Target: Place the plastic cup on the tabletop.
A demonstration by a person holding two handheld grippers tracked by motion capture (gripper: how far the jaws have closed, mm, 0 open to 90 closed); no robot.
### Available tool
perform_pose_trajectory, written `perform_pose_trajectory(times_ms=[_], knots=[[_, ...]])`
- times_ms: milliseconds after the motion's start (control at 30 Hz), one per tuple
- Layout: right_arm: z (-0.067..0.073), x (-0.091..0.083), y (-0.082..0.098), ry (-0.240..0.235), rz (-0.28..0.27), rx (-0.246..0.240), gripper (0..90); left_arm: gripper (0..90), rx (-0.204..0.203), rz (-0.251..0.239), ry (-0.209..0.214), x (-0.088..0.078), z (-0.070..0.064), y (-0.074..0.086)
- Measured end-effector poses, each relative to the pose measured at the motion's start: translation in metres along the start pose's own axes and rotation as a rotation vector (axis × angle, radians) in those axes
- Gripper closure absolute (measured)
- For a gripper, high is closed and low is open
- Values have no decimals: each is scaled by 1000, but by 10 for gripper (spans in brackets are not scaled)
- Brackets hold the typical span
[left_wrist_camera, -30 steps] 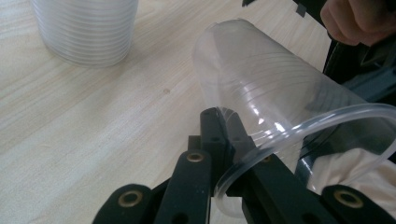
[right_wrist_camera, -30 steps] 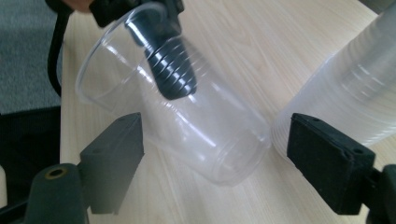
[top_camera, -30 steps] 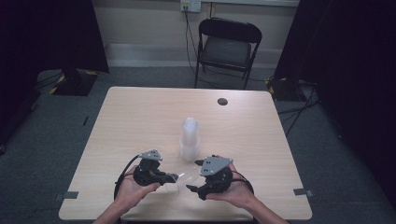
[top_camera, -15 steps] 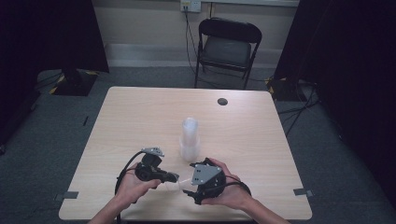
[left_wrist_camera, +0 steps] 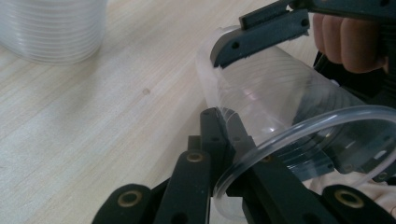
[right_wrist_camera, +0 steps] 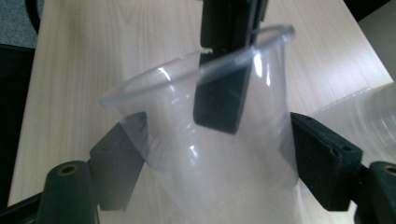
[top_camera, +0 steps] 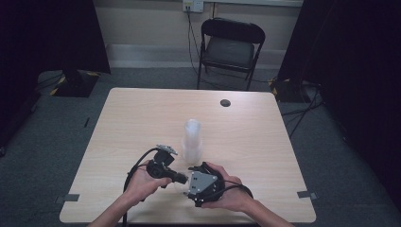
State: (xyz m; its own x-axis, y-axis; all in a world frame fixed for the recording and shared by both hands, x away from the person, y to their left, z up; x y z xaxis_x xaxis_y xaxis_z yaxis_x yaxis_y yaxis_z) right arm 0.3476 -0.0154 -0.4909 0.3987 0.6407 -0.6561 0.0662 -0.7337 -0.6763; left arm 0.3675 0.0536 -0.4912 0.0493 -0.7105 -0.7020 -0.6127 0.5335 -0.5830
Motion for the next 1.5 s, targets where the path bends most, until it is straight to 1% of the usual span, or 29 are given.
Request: perform_pose_trajectory(times_ms=[33, 67, 100, 200, 267, 300, 333, 367, 400, 433, 467, 500, 567, 700, 733, 800, 833, 933, 967, 1000, 1067, 1200, 1233, 1267, 1333, 1367, 1400, 1467, 1500], knots=[[1, 0, 0, -4, 3, -5, 233, 900, -1, 4, 7, 1, -1, -1], [1, 1, 0, -6, 0, -20, 236, 899, -2, 6, 10, 2, -1, -1], [3, 2, -1, -8, 1, -11, 246, 897, -7, 3, 5, 3, 0, -2], [4, 3, -2, -6, -7, -25, 254, 893, -15, 7, 8, 4, 1, -1], [6, 4, -3, 3, -8, -30, 265, 892, -24, 11, -2, 4, 3, -1], [6, 4, -3, 6, -8, -38, 265, 891, -30, 7, 6, 4, 2, -2], [5, 5, -3, 7, -10, -33, 267, 891, -27, 12, 2, 3, 2, -1], [5, 5, -4, 8, -13, -26, 268, 891, -42, 9, 0, 3, 2, -2], [5, 5, -4, 10, -12, -35, 267, 891, -43, 14, -7, 4, 3, -2], [5, 5, -4, 10, -11, -25, 265, 891, -41, 17, -6, 4, 2, -2], [5, 5, -4, 9, -10, -30, 260, 891, -34, 14, -13, 5, 3, -3], [5, 5, -4, 15, -10, -24, 259, 892, -38, 12, -6, 5, 2, -3], [4, 5, -5, 15, -15, -27, 260, 892, -38, 12, -6, 5, 2, -4], [4, 5, -5, 16, -22, -26, 293, 885, -45, 9, -6, 4, 4, -4], [3, 4, -6, 23, -33, -24, 308, 875, -44, -12, -19, 3, 5, -6], [2, 3, -7, 30, -42, -19, 317, 870, -45, -19, -21, 2, 5, -6], [2, 2, -7, 34, -48, -11, 325, 866, -47, -43, -15, 1, 4, -7], [2, 1, -7, 41, -58, -11, 330, 862, -45, -53, -18, 1, 3, -7], [2, 0, -6, 43, -59, -4, 333, 854, -52, -59, -29, 2, 3, -6], [2, 0, -6, 43, -59, -4, 333, 839, -52, -59, -29, 2, 3, -6], [2, -2, -5, 43, -63, 0, 332, 823, -57, -78, -21, 3, 3, -6], [0, -3, -4, 46, -67, 8, 333, 779, -60, -89, -27, 4, 3, -7], [-1, -3, -4, 48, -69, 9, 333, 779, -60, -86, -46, 3, 4, -7], [-1, -3, -4, 47, -71, 16, 332, 766, -60, -95, -41, 3, 4, -7], [-3, -4, -4, 50, -73, 21, 332, 684, -60, -104, -50, 1, 5, -7], [-4, -5, -3, 52, -73, 33, 331, 677, -62, -105, -49, 0, 6, -6], [-5, -5, -3, 50, -74, 33, 331, 686, -67, -119, -40, 0, 5, -6], [-5, -5, -3, 55, -77, 38, 331, 674, -60, -120, -42, -1, 6, -6], [-6, -6, -3, 55, -79, 44, 331, 651, -65, -131, -48, -2, 6, -5]])
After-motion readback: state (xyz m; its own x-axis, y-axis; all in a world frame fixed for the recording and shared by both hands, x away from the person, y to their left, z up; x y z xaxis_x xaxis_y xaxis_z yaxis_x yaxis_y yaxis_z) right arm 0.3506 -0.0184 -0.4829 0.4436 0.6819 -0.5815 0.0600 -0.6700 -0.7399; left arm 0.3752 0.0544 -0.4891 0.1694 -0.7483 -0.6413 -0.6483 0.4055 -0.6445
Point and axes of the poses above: each handheld gripper's, and its own axes: x roughly forward along the jaws, y roughly out of its underside, z roughly to its left, the point moved 9 cm from there along x, roughly forward along the jaws, and after that the axes turned 5 degrees about x, right-handed, at the moved point
